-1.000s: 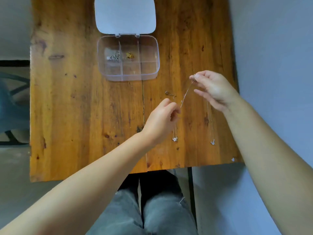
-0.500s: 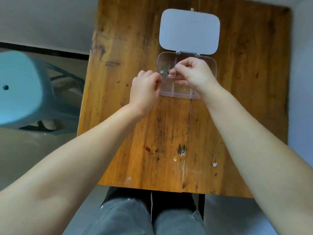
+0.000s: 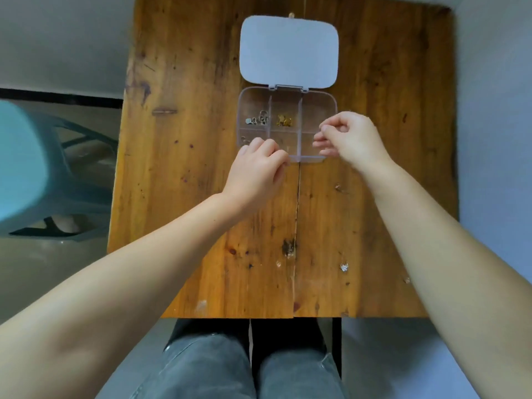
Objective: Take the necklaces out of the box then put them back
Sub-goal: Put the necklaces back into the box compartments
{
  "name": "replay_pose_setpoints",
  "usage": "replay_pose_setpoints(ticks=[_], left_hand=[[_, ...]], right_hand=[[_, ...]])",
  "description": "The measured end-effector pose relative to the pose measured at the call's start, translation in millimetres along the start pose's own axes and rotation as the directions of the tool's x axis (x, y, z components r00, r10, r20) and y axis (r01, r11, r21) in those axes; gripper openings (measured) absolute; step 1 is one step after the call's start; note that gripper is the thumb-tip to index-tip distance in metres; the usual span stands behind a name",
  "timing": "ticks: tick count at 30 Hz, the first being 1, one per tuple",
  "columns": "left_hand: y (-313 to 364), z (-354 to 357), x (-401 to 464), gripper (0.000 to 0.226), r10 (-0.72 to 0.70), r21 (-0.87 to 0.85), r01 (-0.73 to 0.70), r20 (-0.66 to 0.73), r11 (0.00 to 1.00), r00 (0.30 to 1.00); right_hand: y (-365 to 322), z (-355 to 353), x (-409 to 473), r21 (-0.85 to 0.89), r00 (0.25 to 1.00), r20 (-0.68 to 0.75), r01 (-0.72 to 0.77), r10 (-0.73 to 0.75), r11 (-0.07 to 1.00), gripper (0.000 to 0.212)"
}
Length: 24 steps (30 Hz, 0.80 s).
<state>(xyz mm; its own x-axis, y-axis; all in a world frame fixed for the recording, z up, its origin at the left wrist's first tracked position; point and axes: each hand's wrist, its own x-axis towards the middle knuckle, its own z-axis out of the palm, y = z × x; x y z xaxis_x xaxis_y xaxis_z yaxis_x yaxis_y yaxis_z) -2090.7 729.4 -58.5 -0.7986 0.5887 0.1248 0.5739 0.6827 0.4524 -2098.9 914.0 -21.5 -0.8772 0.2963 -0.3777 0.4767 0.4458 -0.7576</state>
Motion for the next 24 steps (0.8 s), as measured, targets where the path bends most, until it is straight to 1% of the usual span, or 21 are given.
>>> replay_pose_setpoints(ticks=[2, 6, 9, 12, 14, 15, 17, 20, 22, 24], left_hand=[[32, 17, 2, 0.012, 0.1, -0.054, -0.097, 0.068, 0.994, 0.993], [105, 63, -5, 0.018, 0.222, -0.158, -0.191, 0.209, 0.969, 0.952], [153, 98, -15, 0.019, 0.277, -0.22, -0.214, 0.318, 0.952, 0.907], [190, 129, -23, 0.025, 0.292, -0.26, -0.191, 0.437, 0.947, 0.851], [209, 148, -28, 0.033, 0.278, -0.24, -0.177, 0.506, 0.955, 0.817], [216, 157, -31, 0.036, 0.263, -0.211, -0.176, 0.521, 0.962, 0.812], [225, 171, -34, 0.039, 0.227, -0.133, -0.185, 0.506, 0.974, 0.832], [231, 181, -35, 0.03, 0.228, -0.082, -0.214, 0.45, 0.973, 0.863], [231, 184, -34, 0.026, 0.261, -0.08, -0.253, 0.455, 0.964, 0.851], [231, 186, -33, 0.028, 0.278, -0.067, -0.28, 0.468, 0.958, 0.839]], right_hand=[[30, -34, -15, -0.032, 0.998, -0.062, -0.028, 0.026, 0.999, 0.014], [105, -97, -44, -0.111, 0.975, -0.166, -0.167, 0.147, 0.98, 0.015], [154, -123, -57, -0.152, 0.952, -0.201, -0.262, 0.23, 0.953, 0.016], [183, -127, -64, -0.172, 0.941, -0.222, -0.296, 0.256, 0.939, 0.017], [196, -121, -67, -0.195, 0.94, -0.252, -0.283, 0.231, 0.939, 0.018], [199, -118, -67, -0.22, 0.942, -0.267, -0.264, 0.202, 0.939, 0.019], [202, -111, -64, -0.268, 0.951, -0.279, -0.212, 0.135, 0.94, 0.023], [197, -104, -50, -0.337, 0.964, -0.264, -0.133, 0.042, 0.932, 0.032], [194, -100, -40, -0.396, 0.973, -0.231, -0.083, -0.012, 0.915, 0.035], [193, -98, -33, -0.458, 0.979, -0.195, -0.042, -0.054, 0.888, 0.03]])
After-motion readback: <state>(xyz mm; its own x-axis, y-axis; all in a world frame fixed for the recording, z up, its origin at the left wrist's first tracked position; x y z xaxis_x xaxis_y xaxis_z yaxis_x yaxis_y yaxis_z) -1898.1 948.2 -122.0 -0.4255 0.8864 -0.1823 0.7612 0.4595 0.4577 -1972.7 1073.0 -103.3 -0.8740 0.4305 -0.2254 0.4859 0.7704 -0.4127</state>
